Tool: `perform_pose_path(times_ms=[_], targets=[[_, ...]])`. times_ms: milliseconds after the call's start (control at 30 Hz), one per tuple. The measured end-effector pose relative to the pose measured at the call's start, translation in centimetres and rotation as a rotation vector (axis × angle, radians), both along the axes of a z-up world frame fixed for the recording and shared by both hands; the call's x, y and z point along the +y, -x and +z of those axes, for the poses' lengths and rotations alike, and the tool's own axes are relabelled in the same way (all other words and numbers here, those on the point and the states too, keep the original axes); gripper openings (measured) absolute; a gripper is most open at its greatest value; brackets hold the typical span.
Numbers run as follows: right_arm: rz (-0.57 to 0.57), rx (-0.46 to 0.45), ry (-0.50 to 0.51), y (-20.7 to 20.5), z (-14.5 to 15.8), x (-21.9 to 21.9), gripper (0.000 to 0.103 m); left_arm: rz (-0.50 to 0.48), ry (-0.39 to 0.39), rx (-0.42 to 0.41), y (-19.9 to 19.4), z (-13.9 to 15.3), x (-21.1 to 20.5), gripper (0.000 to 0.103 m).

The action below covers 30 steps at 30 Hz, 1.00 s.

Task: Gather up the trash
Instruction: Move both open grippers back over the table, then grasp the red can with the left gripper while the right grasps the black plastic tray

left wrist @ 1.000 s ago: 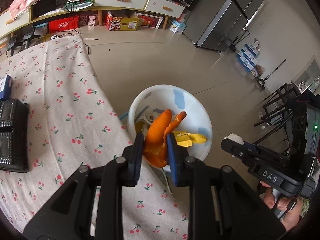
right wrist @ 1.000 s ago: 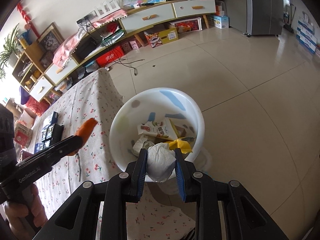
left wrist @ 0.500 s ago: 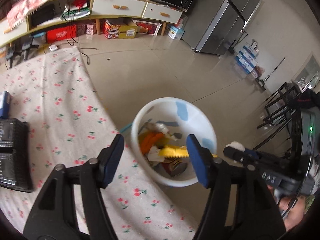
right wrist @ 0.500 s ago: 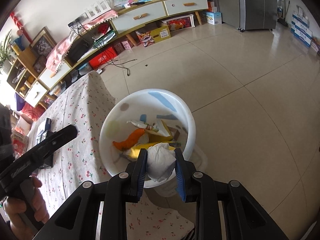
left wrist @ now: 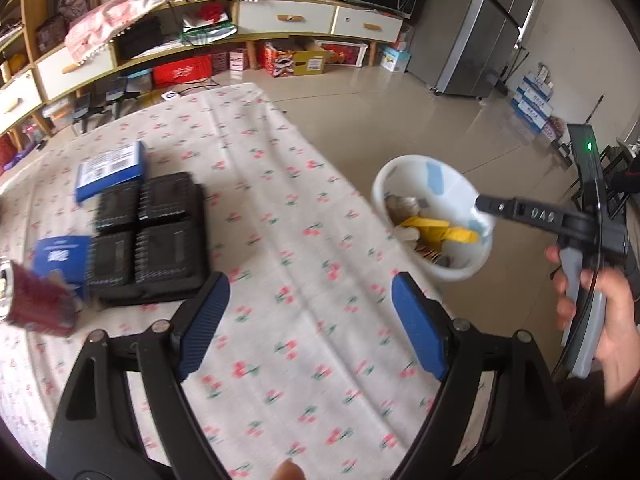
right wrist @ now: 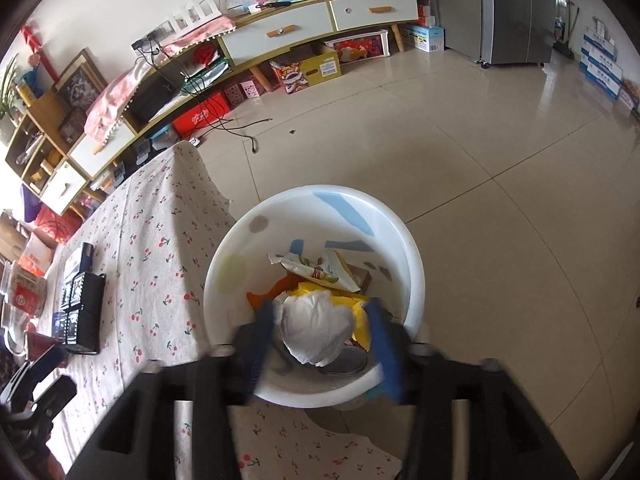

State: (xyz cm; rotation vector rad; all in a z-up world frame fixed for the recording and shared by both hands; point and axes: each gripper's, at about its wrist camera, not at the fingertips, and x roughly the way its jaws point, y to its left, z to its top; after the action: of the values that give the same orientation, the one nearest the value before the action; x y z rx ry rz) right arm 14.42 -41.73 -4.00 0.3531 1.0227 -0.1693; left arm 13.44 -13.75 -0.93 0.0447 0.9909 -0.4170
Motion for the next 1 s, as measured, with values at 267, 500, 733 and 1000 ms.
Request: perform_pose_path(times_ms=[267,500,733,1000], targets=[[-0.018,-0.006,0.095,0.6,3.1,2.8,0.08,0.097,-0.031,-0.021,1.4,2.3,7.4,0.094],[0.068,-0.023,0.15,0.2,5.3,9.1,0.085,0.223,-0.067,0.008,1.3,2.1,13.7,0.094],[0.143,-0.008,0.206,-1.4,4.6,14.9,0.086,0.29,-0.056,0.04,0.1,0.2,18.5,0.094],[0.239,0.026,0.167,-4.7,2.3,20.9,0.086,0.382,0.093,0.04,-1.8,-0.8,21.9,0.094]])
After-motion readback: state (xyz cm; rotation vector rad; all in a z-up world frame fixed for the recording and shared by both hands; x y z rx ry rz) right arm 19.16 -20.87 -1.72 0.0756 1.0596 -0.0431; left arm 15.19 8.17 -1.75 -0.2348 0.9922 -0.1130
